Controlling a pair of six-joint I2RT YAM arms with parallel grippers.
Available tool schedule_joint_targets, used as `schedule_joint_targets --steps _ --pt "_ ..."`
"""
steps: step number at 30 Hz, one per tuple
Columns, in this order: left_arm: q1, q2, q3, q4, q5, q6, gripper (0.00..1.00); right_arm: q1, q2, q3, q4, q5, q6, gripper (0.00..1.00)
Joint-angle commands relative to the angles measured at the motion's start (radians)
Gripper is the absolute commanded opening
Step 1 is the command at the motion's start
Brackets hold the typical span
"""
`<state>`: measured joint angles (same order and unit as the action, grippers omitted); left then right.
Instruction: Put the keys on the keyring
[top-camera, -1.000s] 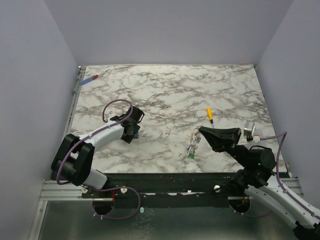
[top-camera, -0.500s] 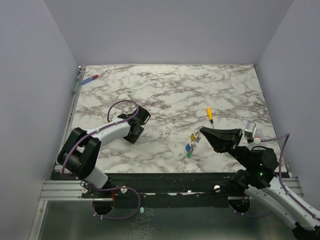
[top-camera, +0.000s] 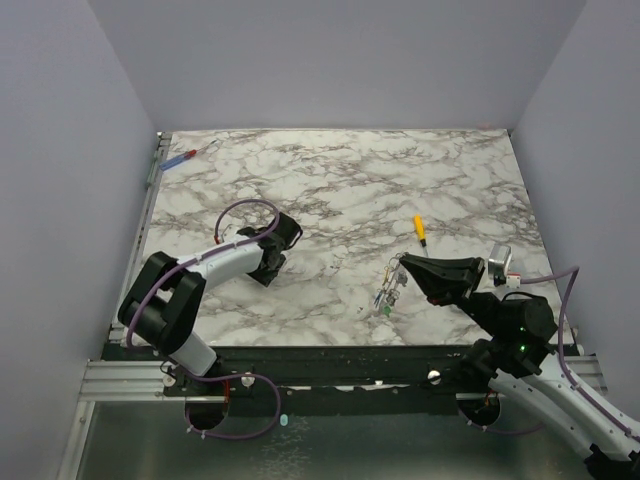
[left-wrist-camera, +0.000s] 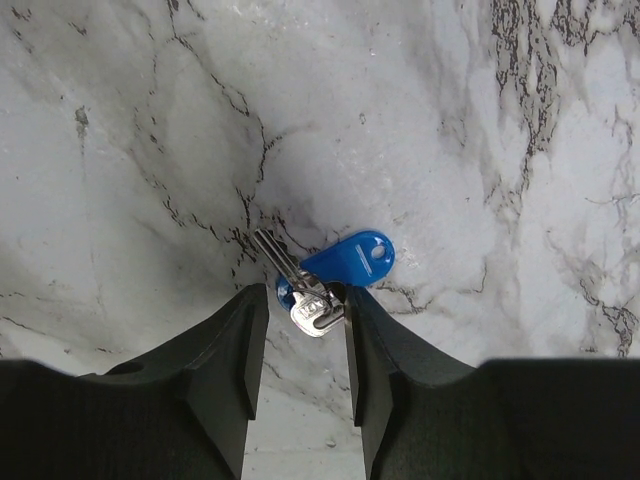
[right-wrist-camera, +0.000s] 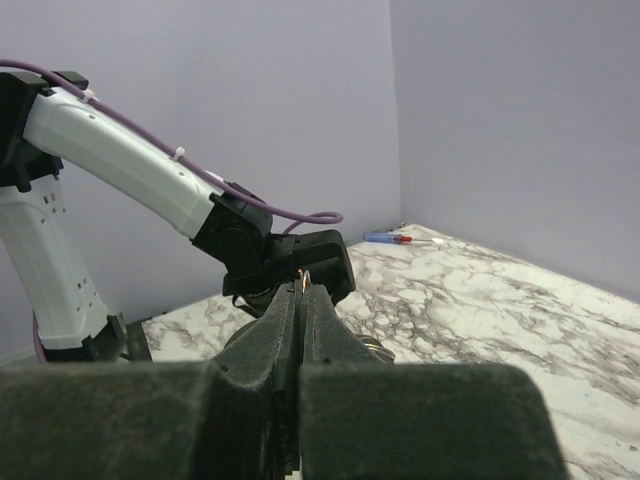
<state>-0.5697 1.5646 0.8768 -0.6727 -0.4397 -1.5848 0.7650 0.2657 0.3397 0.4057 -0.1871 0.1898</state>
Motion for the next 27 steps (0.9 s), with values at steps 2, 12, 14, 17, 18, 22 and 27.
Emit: schedule_joint_targets --steps 2,12,14,17,18,22,27 --pt "-0.001 0.023 0.017 -0.005 -0.043 0.008 0.41 0.006 -0.006 0.039 0.014 -0.017 -0.006 0.01" --pt "0.001 0.062 0.042 -0.003 -0.051 0.036 0.29 0.006 -0.004 0.049 0.000 -0.026 -0.007 0.01" --pt "0.001 0.064 0.042 -0.001 -0.046 0.042 0.21 0.006 -0.005 0.052 -0.006 -0.027 -0.007 0.01" --pt "0.000 0.057 0.040 -0.001 -0.035 0.052 0.05 0.005 -0.004 0.056 -0.009 -0.029 -0.009 0.01" --pt "0.001 0.052 0.037 -0.001 -0.032 0.055 0.02 0.006 -0.003 0.057 -0.010 -0.030 -0.008 0.01" --pt "-0.001 0.022 0.029 -0.002 -0.022 0.081 0.00 0.005 0.002 0.062 -0.012 -0.036 -0.006 0.01" --pt "-0.001 -0.042 0.004 -0.002 -0.025 0.095 0.00 0.005 0.010 0.067 -0.011 -0.042 -0.007 0.01"
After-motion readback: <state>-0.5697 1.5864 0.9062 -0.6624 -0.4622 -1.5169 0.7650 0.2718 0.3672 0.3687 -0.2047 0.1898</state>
